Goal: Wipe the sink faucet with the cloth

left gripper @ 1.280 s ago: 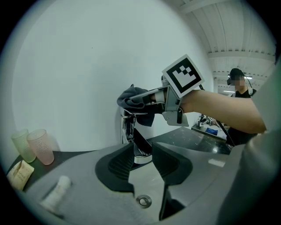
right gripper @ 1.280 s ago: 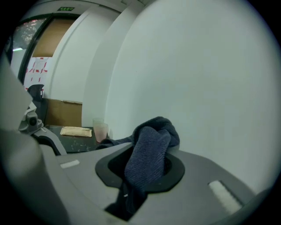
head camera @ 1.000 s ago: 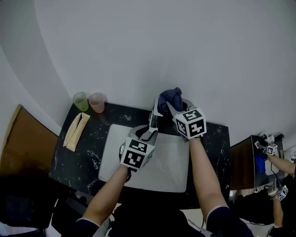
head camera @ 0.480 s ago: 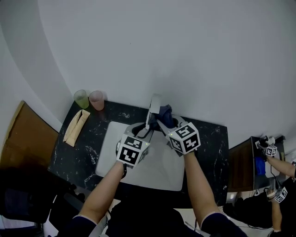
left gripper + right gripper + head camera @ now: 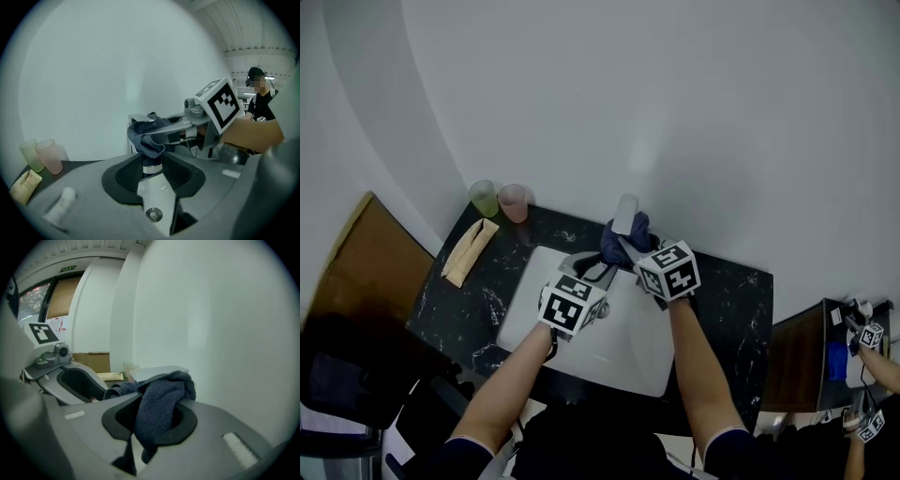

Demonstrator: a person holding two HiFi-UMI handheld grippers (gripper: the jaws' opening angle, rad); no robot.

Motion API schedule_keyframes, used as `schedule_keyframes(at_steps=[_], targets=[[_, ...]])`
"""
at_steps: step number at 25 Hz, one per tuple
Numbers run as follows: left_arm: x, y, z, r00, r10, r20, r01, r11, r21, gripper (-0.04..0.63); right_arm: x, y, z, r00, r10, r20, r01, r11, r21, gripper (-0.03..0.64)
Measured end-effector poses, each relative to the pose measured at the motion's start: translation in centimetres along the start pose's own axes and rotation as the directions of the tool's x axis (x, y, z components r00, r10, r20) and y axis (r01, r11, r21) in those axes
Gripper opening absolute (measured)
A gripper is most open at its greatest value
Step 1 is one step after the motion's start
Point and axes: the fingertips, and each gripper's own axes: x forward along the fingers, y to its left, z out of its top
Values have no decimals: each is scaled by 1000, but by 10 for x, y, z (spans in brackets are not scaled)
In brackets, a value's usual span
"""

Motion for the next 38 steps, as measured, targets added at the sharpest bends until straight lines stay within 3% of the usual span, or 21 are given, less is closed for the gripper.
schedule_keyframes(at_steps=[7, 12, 15, 28, 32, 36, 38], targets=[[-9, -4, -6, 1000, -27, -1, 27, 1000, -1, 132, 1, -6, 2, 999, -31, 9, 31, 1000, 5, 72], [-11, 2, -22, 996, -74, -47, 74, 997, 2, 129, 0, -4, -1, 995, -91, -49, 90, 996, -14, 72], [-10, 6, -22, 992, -110, -56, 112, 993, 26, 50, -4, -2, -3, 987, -136, -88, 135, 991, -12, 72], [-14, 10, -24, 961, -272, -41, 274, 958, 79, 28, -31, 44, -15, 957, -235, -171, 234, 972, -31, 72], [-26, 6, -26, 943, -331, -43, 334, 929, 159, 32, -39, 63, -20, 955, -241, -174, 244, 970, -6, 72], [-44, -13, -29, 901, -431, -50, 430, 873, 231, 149, -48, 80, -20, 968, -213, -130, 225, 971, 83, 72], [-52, -18, -26, 891, -451, -45, 445, 852, 276, 189, -53, 84, -15, 975, -202, -91, 212, 971, 113, 72]])
